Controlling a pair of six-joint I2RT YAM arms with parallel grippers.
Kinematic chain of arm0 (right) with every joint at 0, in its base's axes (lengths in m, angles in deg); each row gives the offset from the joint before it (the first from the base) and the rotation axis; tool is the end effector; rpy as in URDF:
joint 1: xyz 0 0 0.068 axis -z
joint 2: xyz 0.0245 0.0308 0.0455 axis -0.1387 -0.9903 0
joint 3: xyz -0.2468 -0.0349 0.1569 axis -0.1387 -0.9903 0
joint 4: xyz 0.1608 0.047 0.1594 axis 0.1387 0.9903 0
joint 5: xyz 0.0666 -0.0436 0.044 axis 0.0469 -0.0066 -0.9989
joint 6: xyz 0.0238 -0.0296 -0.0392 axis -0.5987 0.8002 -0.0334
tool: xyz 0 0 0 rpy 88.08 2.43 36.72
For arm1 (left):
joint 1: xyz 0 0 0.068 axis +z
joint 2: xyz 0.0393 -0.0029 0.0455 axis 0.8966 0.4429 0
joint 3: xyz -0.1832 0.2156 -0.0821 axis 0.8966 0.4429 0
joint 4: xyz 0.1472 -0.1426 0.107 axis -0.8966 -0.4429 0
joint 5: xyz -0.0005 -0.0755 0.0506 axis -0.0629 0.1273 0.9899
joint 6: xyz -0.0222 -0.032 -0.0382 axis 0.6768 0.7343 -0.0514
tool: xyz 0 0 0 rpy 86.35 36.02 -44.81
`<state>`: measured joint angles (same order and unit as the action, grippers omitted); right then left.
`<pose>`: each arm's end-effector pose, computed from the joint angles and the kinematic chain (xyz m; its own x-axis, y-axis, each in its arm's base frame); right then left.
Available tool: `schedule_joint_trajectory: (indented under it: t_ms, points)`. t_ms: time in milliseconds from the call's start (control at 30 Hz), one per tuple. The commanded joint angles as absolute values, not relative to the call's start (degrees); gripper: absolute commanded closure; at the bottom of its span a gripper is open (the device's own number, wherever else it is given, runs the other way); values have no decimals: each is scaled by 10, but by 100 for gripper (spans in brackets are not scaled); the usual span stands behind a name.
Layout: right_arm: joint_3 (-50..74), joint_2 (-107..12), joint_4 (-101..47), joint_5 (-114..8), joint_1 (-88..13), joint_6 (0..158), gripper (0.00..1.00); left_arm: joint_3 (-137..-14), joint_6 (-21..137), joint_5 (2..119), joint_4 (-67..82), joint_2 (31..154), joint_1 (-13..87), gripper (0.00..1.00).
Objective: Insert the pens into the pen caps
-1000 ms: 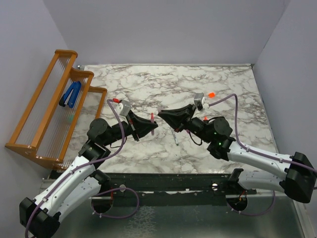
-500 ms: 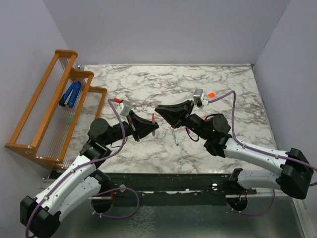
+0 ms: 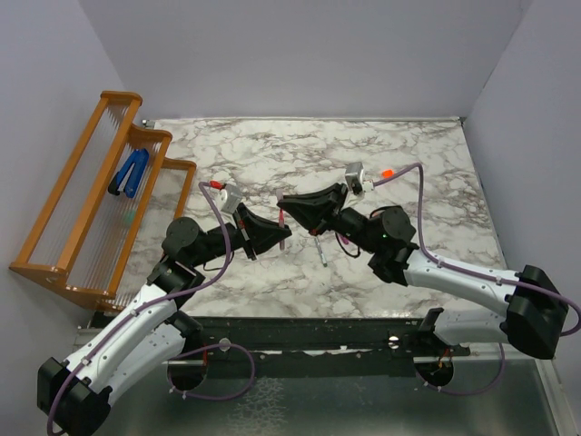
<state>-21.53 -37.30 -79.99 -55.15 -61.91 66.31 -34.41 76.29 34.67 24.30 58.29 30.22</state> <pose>0.1365 0.1982 0.3799 -0.0695 0.4584 -0.8860 -0.9180 0.3181 0.2366 0.0962 -0.0881 0.3391 -0.3515 -0.2636 -0.8983 0.8583 0.2923 -0.4217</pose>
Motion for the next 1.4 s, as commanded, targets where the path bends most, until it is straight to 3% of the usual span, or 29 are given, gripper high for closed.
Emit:
schedule_joint_trajectory:
  t_ms: [0, 400, 1367]
  points:
    - [-216, -370, -815, -568, -621, 657, 99, -337, 761, 341, 258, 576, 299, 100]
    - [-241, -334, -784, -565, -621, 657, 99, -344, 753, 349, 256, 580, 299, 100]
    - [-206, -368, -792, -561, -621, 658, 99, -344, 756, 332, 256, 581, 299, 100]
